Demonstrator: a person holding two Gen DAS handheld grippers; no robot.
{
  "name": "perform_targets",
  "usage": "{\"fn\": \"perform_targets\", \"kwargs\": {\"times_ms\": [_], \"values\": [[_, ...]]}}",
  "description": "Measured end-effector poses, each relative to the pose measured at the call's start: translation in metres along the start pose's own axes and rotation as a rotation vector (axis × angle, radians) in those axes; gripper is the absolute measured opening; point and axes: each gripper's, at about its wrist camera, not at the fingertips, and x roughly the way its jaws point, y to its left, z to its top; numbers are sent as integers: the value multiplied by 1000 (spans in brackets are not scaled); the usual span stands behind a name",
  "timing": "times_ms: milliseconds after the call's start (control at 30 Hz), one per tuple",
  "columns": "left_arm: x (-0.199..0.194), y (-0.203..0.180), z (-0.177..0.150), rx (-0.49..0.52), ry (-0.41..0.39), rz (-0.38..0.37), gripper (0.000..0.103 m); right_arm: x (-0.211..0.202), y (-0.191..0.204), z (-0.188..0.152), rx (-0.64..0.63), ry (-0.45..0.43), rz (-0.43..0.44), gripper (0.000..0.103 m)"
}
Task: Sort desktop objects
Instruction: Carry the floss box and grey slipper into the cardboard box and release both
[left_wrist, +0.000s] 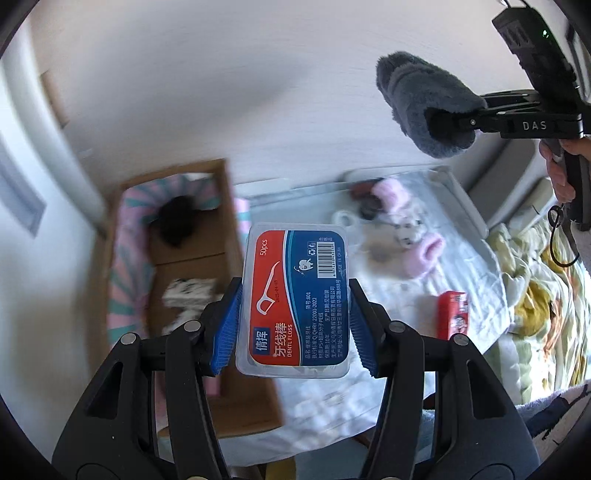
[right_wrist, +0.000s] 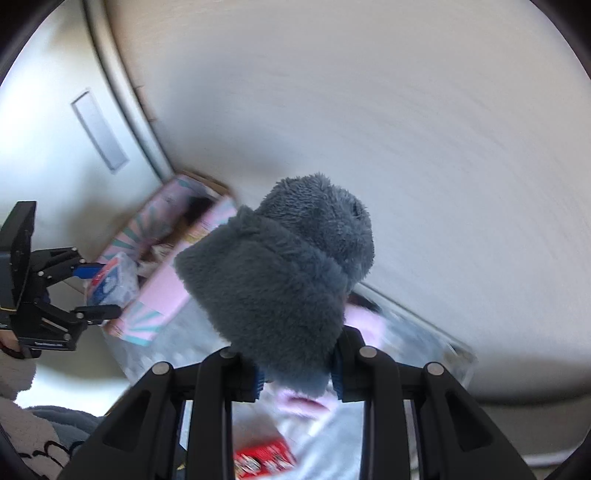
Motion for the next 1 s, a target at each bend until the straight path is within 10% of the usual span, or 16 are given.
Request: {"fn": "perform_targets", "kwargs": {"times_ms": [533,1000], "values": [[15,94,-46,-147,79,68,51,120,136,89,-210,115,175,26],[48,114,-66,-188,155,20,51,199,156,86,-228,253,187,26]]}}
